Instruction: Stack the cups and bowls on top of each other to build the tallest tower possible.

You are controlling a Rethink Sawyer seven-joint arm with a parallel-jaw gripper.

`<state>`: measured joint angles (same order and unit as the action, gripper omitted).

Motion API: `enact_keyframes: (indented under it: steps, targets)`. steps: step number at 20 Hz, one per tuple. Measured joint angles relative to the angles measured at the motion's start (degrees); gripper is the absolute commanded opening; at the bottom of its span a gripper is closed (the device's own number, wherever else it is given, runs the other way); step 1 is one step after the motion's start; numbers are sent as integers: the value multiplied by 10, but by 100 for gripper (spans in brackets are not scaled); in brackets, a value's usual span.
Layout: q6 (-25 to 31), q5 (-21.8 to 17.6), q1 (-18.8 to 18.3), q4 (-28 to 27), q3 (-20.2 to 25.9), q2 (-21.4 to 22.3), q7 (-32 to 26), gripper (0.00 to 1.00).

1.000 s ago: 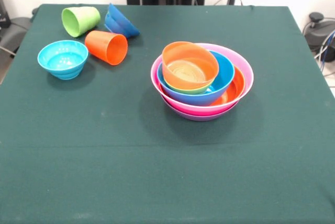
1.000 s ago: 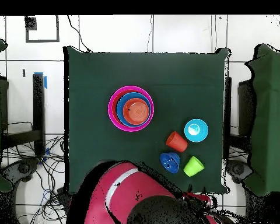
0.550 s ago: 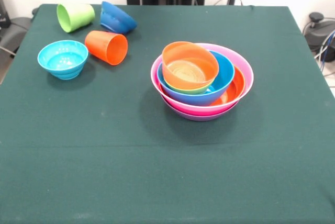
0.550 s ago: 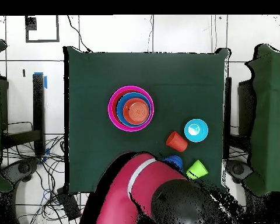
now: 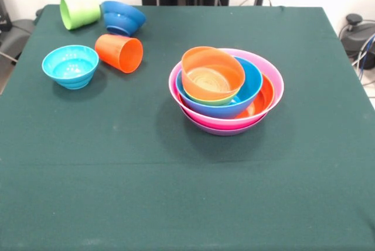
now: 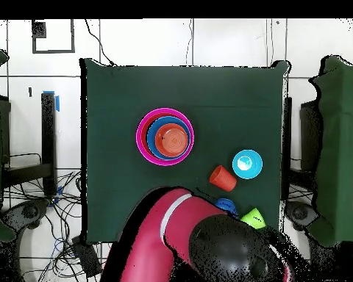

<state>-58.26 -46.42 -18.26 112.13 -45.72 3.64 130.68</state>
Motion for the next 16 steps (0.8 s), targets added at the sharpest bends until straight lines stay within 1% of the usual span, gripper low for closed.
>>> enact_keyframes:
  steps: [8, 13, 16]
  targets:
    - [0, -24, 0, -28, 0, -7, 0, 100]
    - [-2, -33, -12, -47, 5, -17, 0, 100]
    - [-3, -48, -27, -67, 13, -27, 0, 100]
